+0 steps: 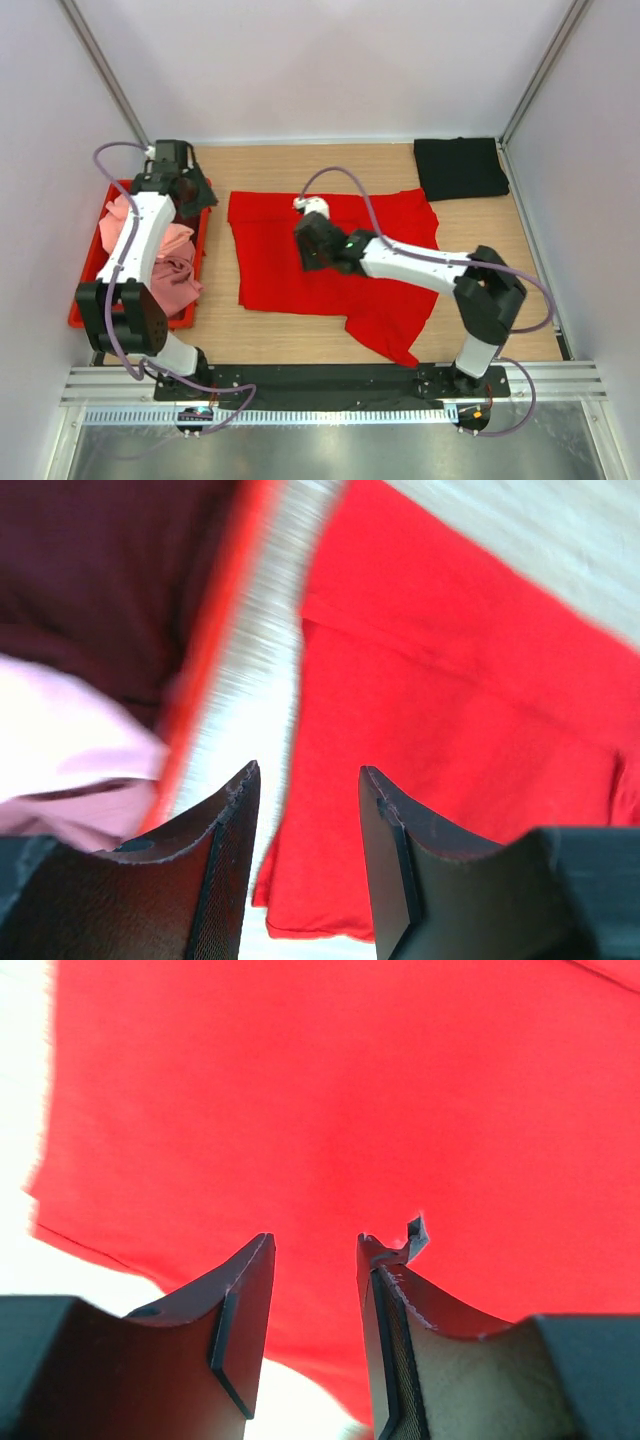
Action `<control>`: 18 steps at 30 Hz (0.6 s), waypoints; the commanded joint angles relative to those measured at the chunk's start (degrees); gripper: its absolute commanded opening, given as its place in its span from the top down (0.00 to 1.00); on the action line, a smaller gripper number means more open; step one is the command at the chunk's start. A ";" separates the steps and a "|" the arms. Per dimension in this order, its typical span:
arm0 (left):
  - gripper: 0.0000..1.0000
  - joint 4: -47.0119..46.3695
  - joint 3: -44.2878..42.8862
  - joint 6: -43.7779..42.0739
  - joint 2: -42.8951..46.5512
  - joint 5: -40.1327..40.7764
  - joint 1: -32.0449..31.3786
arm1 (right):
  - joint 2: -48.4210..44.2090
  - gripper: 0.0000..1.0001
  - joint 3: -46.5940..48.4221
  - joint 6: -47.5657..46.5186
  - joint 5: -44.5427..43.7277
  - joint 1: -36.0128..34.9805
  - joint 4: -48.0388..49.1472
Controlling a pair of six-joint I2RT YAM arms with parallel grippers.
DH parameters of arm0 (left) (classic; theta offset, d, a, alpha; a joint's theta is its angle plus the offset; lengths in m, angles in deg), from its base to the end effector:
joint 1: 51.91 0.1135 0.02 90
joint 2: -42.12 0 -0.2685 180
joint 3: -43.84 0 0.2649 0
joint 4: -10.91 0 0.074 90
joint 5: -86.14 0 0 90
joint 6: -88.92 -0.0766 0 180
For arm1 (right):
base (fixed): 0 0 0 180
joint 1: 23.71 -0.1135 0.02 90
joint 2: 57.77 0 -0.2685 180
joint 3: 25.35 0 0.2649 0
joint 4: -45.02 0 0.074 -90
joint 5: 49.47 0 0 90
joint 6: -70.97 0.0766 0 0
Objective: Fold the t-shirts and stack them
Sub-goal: Fold the tshirt
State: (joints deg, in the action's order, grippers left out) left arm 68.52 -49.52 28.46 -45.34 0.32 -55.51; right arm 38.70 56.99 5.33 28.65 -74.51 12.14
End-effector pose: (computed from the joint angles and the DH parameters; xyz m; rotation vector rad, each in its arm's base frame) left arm 0.3644 -0.0173 0.2909 -0.5864 2.4063 -0.1586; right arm 0.2705 0.3068 0.2067 -0.4531 2.3589 0.3785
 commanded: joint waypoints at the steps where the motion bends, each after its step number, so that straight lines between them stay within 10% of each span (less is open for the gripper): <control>1: 0.54 2.16 -3.14 3.50 3.87 -3.47 6.92 | 6.86 0.54 7.28 8.86 -15.95 -5.69 2.83; 9: 0.55 3.47 0.54 2.98 8.44 -4.97 9.40 | 18.75 0.58 19.77 11.32 -20.47 -17.39 2.73; 18: 0.76 6.27 12.41 0.34 15.30 -2.45 4.14 | 15.69 0.69 14.18 12.20 -19.76 -14.86 3.88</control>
State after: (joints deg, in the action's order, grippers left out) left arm 71.66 -39.16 30.82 -32.43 -4.81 -47.99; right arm 58.81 73.91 15.29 11.90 -92.24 14.33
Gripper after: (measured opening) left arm 0.260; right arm 0.315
